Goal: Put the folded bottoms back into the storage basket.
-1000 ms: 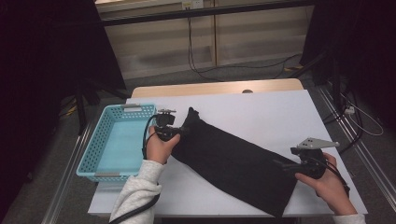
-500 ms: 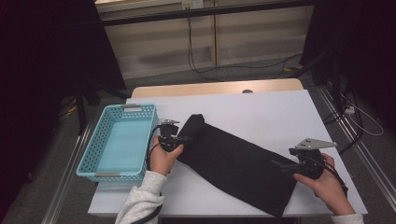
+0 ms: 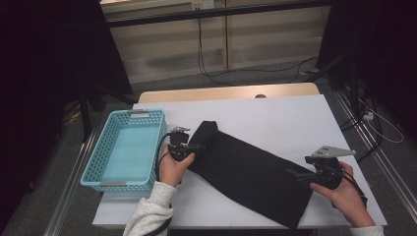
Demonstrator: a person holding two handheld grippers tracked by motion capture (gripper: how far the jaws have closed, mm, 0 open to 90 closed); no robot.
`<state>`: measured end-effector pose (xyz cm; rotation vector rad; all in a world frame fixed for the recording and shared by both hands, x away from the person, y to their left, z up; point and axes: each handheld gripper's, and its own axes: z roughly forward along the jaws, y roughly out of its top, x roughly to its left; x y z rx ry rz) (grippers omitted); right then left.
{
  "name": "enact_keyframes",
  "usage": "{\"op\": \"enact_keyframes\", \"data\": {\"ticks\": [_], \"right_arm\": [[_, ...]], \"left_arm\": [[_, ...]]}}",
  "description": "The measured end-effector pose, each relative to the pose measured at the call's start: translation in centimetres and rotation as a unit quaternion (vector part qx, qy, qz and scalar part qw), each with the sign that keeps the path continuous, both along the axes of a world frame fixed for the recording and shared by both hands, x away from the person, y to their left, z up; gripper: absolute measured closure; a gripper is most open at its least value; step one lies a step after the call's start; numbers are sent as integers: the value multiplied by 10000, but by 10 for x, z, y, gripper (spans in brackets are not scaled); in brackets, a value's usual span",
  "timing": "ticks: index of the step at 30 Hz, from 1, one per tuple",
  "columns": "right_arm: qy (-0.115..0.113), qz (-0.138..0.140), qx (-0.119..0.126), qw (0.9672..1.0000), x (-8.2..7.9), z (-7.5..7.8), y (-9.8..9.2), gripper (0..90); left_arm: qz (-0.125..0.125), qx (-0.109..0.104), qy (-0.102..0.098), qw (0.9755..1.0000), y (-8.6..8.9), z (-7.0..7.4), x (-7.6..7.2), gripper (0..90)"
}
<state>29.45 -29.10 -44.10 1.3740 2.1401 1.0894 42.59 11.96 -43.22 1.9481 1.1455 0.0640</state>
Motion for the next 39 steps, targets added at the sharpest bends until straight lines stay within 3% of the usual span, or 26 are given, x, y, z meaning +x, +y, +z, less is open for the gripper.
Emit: {"op": "enact_keyframes", "data": {"ticks": [13, 39], "right_arm": [[-1, -4, -12, 10000, -1, 0, 0, 155], [-22, 10, -15, 10000, -2, 2, 1, 155]], "left_arm": [[-227, -77, -124, 9996, -7, 11, -9, 867], [-566, -87, 190, 9982, -23, 3, -14, 866]]}}
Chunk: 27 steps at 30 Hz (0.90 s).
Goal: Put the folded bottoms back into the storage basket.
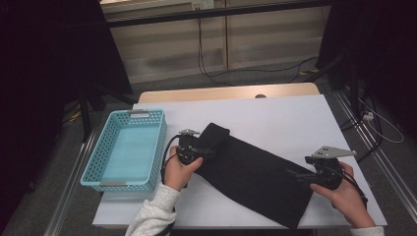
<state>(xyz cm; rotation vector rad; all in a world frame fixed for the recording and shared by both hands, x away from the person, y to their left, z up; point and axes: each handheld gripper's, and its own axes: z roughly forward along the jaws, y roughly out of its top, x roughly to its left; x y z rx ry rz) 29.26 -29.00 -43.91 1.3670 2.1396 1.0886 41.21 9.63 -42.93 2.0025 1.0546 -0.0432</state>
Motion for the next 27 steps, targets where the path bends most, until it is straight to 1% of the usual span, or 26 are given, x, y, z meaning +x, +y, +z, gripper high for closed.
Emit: {"op": "enact_keyframes", "data": {"ticks": [5, 6, 10, 12, 17, 27], "right_arm": [[2, -7, 4, 10000, 0, 0, -1, 155], [1, -9, 2, 10000, 0, 0, -1, 155], [-5, -12, 9, 10000, 0, 0, 0, 155], [-15, 5, 6, 10000, 0, 0, 0, 155], [-4, 7, -6, 10000, 0, 0, 1, 155], [-15, 8, 9, 10000, 0, 1, 0, 155]], "left_arm": [[-41, 15, 28, 10000, -2, -1, 0, 867], [-21, -1, -7, 10000, -2, 0, -1, 866], [-48, -26, -32, 10000, -4, 2, -3, 866], [-82, -56, -33, 9999, -4, 2, -3, 866], [-121, -35, -10, 9999, -5, 1, -4, 866], [-125, -70, -31, 9999, -8, 3, -7, 866]]}}
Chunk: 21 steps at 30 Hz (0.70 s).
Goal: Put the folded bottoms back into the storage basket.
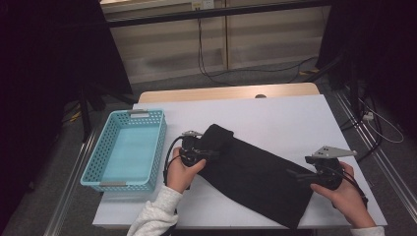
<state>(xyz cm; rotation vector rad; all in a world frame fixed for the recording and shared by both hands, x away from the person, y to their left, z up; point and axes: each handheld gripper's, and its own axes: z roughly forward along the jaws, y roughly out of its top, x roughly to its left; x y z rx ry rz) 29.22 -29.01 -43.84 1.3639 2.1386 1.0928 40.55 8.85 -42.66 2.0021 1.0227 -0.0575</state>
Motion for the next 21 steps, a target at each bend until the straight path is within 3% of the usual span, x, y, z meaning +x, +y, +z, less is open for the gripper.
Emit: {"op": "enact_keyframes", "data": {"ticks": [21], "right_arm": [[5, 24, -33, 10000, 0, -1, 1, 155]], "left_arm": [[-164, 24, 31, 9999, -13, -3, -7, 866]]}}
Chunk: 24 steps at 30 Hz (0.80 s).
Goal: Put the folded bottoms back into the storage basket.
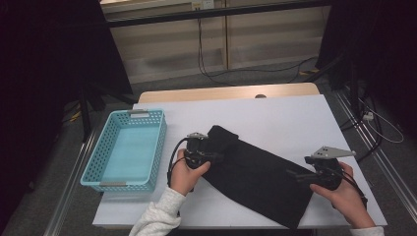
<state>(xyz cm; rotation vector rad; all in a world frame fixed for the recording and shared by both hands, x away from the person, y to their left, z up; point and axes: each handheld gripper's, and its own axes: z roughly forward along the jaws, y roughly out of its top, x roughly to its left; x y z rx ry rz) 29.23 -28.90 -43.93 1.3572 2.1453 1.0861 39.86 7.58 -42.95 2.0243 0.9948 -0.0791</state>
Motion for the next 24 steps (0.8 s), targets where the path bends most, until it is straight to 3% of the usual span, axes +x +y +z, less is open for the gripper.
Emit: {"op": "enact_keyframes", "data": {"ticks": [24], "right_arm": [[-6, 24, -26, 10000, -1, 0, 2, 155]], "left_arm": [[-172, 32, -34, 9998, -13, 1, -8, 866]]}}
